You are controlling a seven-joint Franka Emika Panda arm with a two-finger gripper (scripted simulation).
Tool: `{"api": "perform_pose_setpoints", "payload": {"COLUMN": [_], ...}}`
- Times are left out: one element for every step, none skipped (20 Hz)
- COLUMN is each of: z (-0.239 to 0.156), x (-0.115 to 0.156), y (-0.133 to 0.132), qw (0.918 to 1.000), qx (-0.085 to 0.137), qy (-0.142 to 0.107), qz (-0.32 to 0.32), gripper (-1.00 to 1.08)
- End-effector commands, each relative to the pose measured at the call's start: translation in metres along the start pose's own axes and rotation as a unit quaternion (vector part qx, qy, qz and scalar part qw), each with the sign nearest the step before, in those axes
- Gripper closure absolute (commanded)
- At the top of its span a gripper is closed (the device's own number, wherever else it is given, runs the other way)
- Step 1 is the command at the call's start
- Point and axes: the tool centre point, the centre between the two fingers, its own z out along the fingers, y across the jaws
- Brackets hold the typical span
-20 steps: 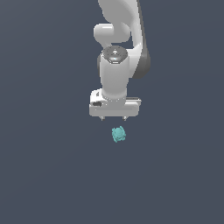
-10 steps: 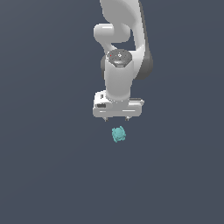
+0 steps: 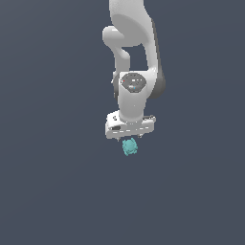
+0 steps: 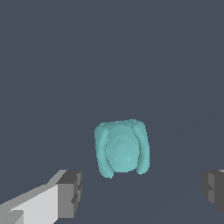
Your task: Pick up the object and move it to a goal position.
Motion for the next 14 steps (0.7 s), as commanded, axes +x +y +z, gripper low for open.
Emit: {"api": "perform_pose_setpoints", "payload": {"z": [0.014,0.019,0.023,0.026,0.029,0.032,0.034,0.035,0.036,0.036,0.035,0.035,0.037,0.039], "x": [0.001,0.001,0.002,0.002,0.002,0.002,0.002,0.002,0.002,0.002,0.002,0.002,0.002,0.002], "y": [-0.002,-0.003,-0.004,-0.005,-0.005,-0.006,-0.006,-0.006,-0.007,-0.007,-0.006,-0.006,-0.006,-0.006], "qw": [0.9997,0.9995,0.9993,0.9991,0.9989,0.9987,0.9986,0.9984,0.9984,0.9983,0.9985,0.9985,0.9985,0.9985], "qx": [0.000,0.000,0.000,0.000,0.000,0.000,0.000,0.000,0.000,0.000,0.001,0.001,0.001,0.001], "qy": [-0.001,-0.001,-0.001,-0.001,-0.001,-0.001,-0.002,-0.002,-0.002,-0.002,-0.002,-0.002,-0.002,-0.002], "qz": [-0.023,-0.030,-0.037,-0.042,-0.047,-0.051,-0.054,-0.056,-0.057,-0.058,-0.055,-0.055,-0.055,-0.055], "gripper": [-0.92,-0.92,-0.92,-0.92,-0.92,-0.92,-0.92,-0.92,-0.92,-0.92,-0.92,-0.92,-0.92,-0.92]}}
